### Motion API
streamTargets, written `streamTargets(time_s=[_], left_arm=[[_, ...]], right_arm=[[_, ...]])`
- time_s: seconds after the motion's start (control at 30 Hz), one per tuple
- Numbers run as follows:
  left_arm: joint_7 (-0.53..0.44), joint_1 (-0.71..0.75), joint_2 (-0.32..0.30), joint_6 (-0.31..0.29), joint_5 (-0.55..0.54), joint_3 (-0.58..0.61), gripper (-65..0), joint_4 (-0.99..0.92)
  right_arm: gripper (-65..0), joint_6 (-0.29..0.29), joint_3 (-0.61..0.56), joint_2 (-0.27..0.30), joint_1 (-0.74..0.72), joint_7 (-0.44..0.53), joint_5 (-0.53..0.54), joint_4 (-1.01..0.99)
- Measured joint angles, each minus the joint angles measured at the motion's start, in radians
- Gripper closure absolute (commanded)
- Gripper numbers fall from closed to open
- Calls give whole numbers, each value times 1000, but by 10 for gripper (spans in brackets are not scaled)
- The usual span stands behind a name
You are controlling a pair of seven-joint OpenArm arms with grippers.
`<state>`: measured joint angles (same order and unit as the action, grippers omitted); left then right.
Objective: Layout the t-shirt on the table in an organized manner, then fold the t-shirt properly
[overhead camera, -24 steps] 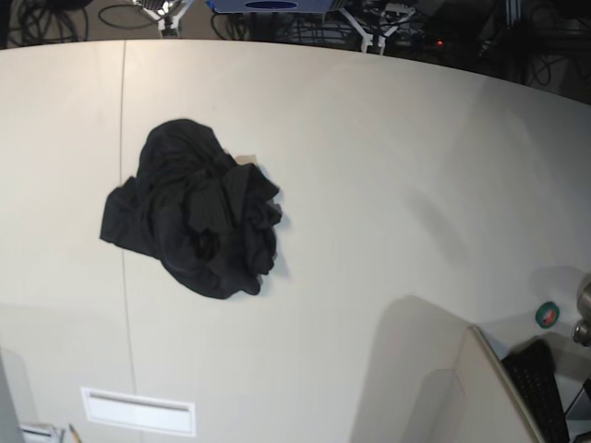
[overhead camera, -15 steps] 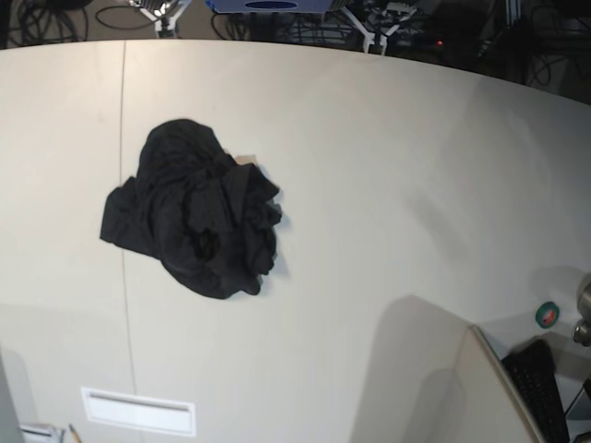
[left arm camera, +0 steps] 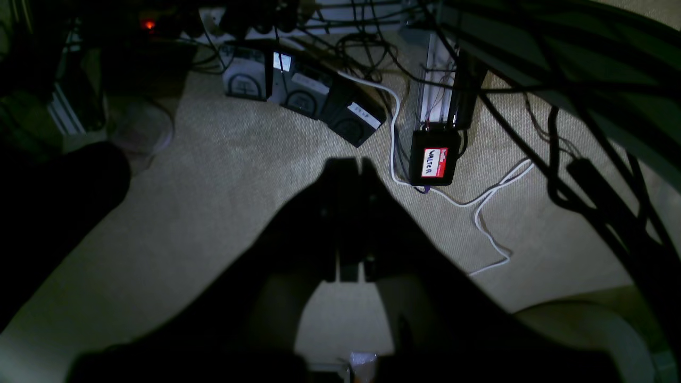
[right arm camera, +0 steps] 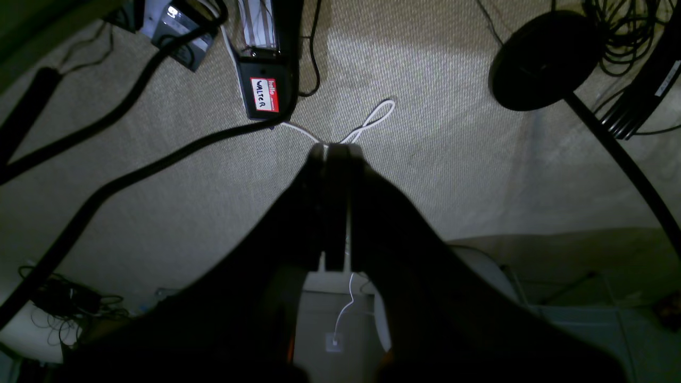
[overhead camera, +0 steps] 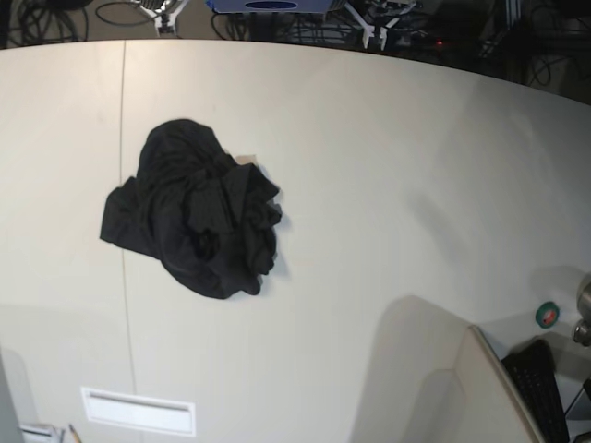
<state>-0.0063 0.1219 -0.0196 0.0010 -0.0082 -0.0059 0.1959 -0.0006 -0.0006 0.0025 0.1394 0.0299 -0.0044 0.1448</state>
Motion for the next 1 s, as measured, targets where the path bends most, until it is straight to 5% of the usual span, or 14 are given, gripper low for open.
streamTargets(time_s=[0.53,0.7,1.0], left_arm=[[-10,32,-17,-4,10,8,0,27],[0,237,-89,0,11,12,0,294],[18,627,-235,-2,-2,5,0,875]], right_arm=[[0,0,-1,0,45,14,0,71],[0,0,2,10,299,-42,3,402],[0,-2,156,23,642,-389,3,1141]])
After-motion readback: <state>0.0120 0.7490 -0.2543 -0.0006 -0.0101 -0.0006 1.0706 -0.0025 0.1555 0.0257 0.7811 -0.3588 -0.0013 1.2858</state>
